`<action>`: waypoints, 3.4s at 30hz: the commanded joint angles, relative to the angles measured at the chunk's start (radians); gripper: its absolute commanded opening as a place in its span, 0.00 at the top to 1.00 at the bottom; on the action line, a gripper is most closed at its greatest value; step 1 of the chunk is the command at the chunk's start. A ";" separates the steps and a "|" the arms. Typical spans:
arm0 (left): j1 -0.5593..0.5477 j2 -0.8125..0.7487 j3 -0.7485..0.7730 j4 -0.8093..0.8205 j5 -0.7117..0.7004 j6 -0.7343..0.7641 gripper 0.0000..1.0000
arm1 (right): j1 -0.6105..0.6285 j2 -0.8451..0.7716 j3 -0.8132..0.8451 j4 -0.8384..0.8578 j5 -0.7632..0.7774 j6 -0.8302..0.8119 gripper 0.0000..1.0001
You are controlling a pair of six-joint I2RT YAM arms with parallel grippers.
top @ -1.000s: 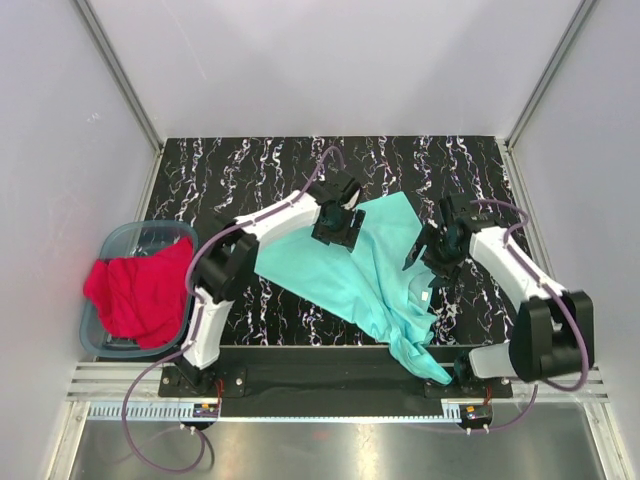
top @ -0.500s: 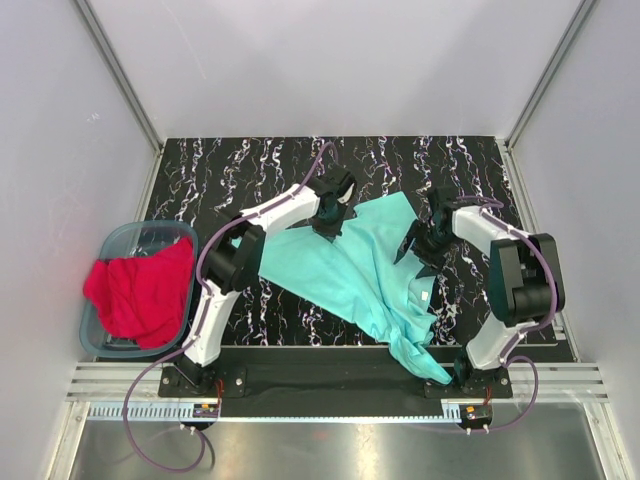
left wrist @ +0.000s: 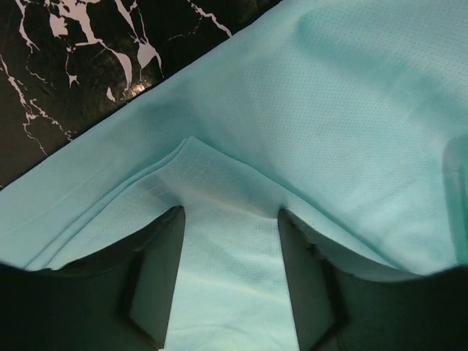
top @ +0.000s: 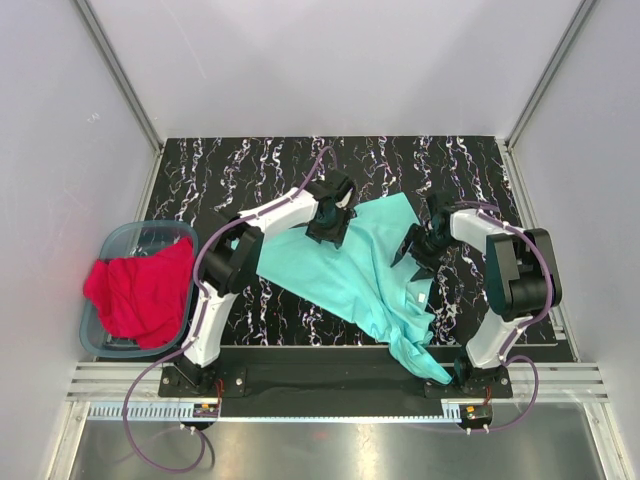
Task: Fold and stack the t-shirts
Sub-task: Flatten the tshirt out
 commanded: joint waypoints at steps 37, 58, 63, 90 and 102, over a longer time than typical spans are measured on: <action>-0.007 0.103 0.197 -0.042 -0.116 -0.044 0.44 | -0.023 0.018 0.169 -0.013 0.066 -0.003 1.00; 0.104 -0.512 0.053 -0.073 -0.195 0.074 1.00 | -0.095 0.287 0.566 -0.043 0.088 0.027 1.00; 0.180 -0.619 0.037 -0.091 -0.159 0.058 1.00 | -0.136 0.408 0.784 -0.114 0.108 0.018 1.00; 0.059 -1.020 -0.727 -0.013 -0.115 -0.334 0.34 | 0.261 -0.020 0.171 0.139 -0.175 -0.108 0.52; 0.248 -0.790 -0.778 0.056 0.057 -0.252 0.30 | 0.269 0.144 0.257 0.102 -0.149 -0.195 0.50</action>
